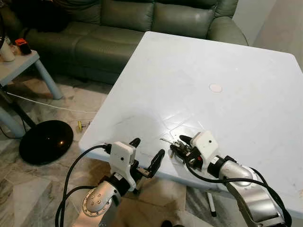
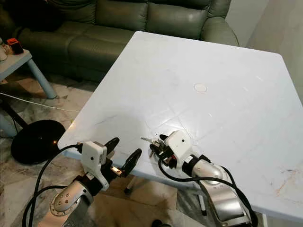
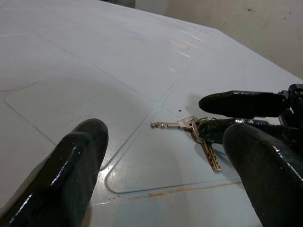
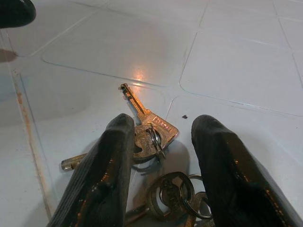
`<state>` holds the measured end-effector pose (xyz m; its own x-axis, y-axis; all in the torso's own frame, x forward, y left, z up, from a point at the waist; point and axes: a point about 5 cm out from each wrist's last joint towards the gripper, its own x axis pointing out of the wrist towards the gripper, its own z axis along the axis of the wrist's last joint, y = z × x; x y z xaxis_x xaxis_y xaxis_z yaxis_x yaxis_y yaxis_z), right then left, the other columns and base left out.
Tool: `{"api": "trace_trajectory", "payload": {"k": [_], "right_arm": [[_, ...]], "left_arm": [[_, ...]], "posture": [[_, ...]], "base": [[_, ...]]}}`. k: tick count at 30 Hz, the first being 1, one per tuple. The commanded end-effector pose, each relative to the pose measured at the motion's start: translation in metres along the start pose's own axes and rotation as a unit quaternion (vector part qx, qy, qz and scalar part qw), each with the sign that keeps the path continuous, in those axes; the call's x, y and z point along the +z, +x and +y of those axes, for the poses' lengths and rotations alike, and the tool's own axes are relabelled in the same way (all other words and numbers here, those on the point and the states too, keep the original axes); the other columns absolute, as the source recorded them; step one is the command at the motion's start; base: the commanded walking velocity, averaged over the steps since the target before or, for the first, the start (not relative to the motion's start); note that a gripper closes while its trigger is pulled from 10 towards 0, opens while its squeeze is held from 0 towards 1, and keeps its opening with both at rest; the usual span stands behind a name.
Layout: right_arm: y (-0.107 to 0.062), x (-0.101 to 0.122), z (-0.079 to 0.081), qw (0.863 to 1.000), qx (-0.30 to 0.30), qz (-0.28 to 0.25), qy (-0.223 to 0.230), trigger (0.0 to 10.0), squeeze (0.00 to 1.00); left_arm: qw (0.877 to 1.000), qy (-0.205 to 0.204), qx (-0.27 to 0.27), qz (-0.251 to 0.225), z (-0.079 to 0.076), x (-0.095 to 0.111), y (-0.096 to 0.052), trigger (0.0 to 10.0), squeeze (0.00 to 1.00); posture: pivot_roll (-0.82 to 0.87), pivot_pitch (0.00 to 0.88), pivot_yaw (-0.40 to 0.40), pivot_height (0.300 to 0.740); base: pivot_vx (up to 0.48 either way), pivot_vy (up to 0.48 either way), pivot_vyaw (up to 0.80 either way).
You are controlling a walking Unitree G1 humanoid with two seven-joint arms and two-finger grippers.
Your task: Hang keys on a hook
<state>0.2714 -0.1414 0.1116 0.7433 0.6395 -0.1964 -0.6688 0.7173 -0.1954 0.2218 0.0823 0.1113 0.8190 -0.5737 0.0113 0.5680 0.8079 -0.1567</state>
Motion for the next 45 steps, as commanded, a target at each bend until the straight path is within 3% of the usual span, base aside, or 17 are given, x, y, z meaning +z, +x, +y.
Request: {"api": "trace_trajectory", "payload": {"k": [1, 4, 5, 7, 8, 9, 10, 11, 15, 16, 17, 19, 20, 21, 22, 44, 45], "right_arm": [[-0.0022, -0.0005, -0.0038, 1.000, -0.003, -0.003, 0.009, 10.0, 0.00], [-0.0034, 0.0003, -0.0042, 1.000, 0.006, -0.008, 0.017, 9.6, 0.00], [-0.0042, 0.0007, -0.0040, 0.999, 0.013, -0.012, 0.031, 7.3, 0.00], [-0.0054, 0.0025, -0.0043, 0.999, 0.020, -0.020, 0.036, 7.0, 0.00], [-0.0055, 0.0026, -0.0052, 0.999, 0.017, -0.018, 0.027, 8.1, 0.00], [-0.0059, 0.0023, -0.0057, 0.999, 0.017, -0.019, 0.025, 4.0, 0.00], [-0.0063, 0.0017, -0.0065, 0.999, 0.017, -0.018, 0.024, 1.6, 0.00], [-0.0066, 0.0016, -0.0072, 0.999, 0.016, -0.020, 0.026, 0.7, 0.00], [-0.0066, 0.0008, -0.0076, 1.000, 0.011, -0.017, 0.023, 0.4, 0.00], [-0.0066, 0.0008, -0.0072, 1.000, 0.013, -0.018, 0.020, 1.0, 0.00], [-0.0066, 0.0008, -0.0069, 1.000, 0.015, -0.018, 0.017, 2.9, 0.00], [-0.0063, 0.0007, -0.0068, 1.000, 0.015, -0.016, 0.016, 3.7, 0.00], [-0.0061, 0.0004, -0.0058, 1.000, 0.018, -0.014, 0.014, 8.8, 0.00], [-0.0061, 0.0003, -0.0055, 1.000, 0.019, -0.012, 0.013, 8.8, 0.00], [-0.0062, 0.0002, -0.0052, 1.000, 0.019, -0.012, 0.012, 10.0, 0.00], [-0.0059, -0.0037, -0.0053, 1.000, 0.019, 0.000, -0.011, 10.0, 0.00], [-0.0059, -0.0038, -0.0054, 1.000, 0.019, 0.001, -0.011, 9.3, 0.00]], "left_arm": [[1.000, 0.000, -0.003, -0.003, -0.0037, 0.0025, -0.0009, 10.0, 0.00], [1.000, 0.000, -0.003, -0.003, -0.0039, 0.0025, -0.0013, 10.0, 0.00], [1.000, 0.000, -0.003, -0.003, -0.0039, 0.0025, -0.0013, 10.0, 0.00], [1.000, 0.000, -0.003, -0.003, -0.0038, 0.0025, -0.0012, 10.0, 0.00], [1.000, 0.000, -0.003, -0.003, -0.0038, 0.0025, -0.0012, 10.0, 0.00], [1.000, 0.000, -0.002, -0.003, -0.0037, 0.0025, -0.0012, 10.0, 0.00], [1.000, 0.000, -0.002, -0.003, -0.0036, 0.0026, -0.0011, 10.0, 0.00], [1.000, 0.001, -0.003, -0.003, -0.0037, 0.0028, -0.0011, 10.0, 0.00], [1.000, 0.001, -0.003, -0.002, -0.0033, 0.0023, -0.0014, 10.0, 0.00], [1.000, 0.001, -0.004, -0.003, -0.0034, 0.0024, -0.0014, 10.0, 0.00], [1.000, 0.002, -0.004, -0.003, -0.0035, 0.0027, -0.0012, 10.0, 0.00], [1.000, 0.002, -0.005, -0.003, -0.0034, 0.0029, -0.0007, 10.0, 0.00], [1.000, 0.003, -0.005, -0.003, -0.0035, 0.0030, -0.0006, 10.0, 0.00], [1.000, 0.003, -0.005, -0.003, -0.0035, 0.0030, -0.0006, 10.0, 0.00], [1.000, 0.003, -0.005, -0.003, -0.0035, 0.0031, -0.0007, 10.0, 0.00], [1.000, 0.003, -0.004, -0.005, -0.0041, 0.0036, 0.0005, 10.0, 0.00], [1.000, 0.003, -0.004, -0.005, -0.0041, 0.0036, 0.0005, 10.0, 0.00]], "posture": [[0.17, 0.160, -0.052, 0.740], [0.17, 0.161, -0.051, 0.740], [0.17, 0.161, -0.051, 0.740], [0.17, 0.161, -0.051, 0.740], [0.17, 0.161, -0.051, 0.740], [0.17, 0.161, -0.051, 0.740], [0.17, 0.161, -0.051, 0.740], [0.17, 0.161, -0.051, 0.740], [0.17, 0.159, -0.050, 0.740], [0.17, 0.159, -0.050, 0.740], [0.17, 0.159, -0.049, 0.740], [0.17, 0.158, -0.049, 0.740], [0.17, 0.158, -0.049, 0.740], [0.17, 0.158, -0.049, 0.740], [0.17, 0.158, -0.049, 0.740], [0.17, 0.159, -0.051, 0.740], [0.17, 0.159, -0.051, 0.740]], "base": [[0.000, 0.000, 0.00], [0.000, 0.000, 0.00], [0.000, 0.000, 0.00], [0.000, 0.000, 0.00], [0.000, 0.000, 0.00], [0.000, 0.000, 0.00], [0.000, 0.000, 0.00], [0.000, 0.000, 0.00], [0.000, 0.000, 0.00], [0.000, 0.000, 0.00], [0.000, 0.000, 0.00], [0.000, 0.000, 0.00], [0.000, 0.000, 0.00], [0.000, 0.000, 0.00], [0.000, 0.000, 0.00], [0.000, 0.000, 0.00], [0.000, 0.000, 0.00]]}}
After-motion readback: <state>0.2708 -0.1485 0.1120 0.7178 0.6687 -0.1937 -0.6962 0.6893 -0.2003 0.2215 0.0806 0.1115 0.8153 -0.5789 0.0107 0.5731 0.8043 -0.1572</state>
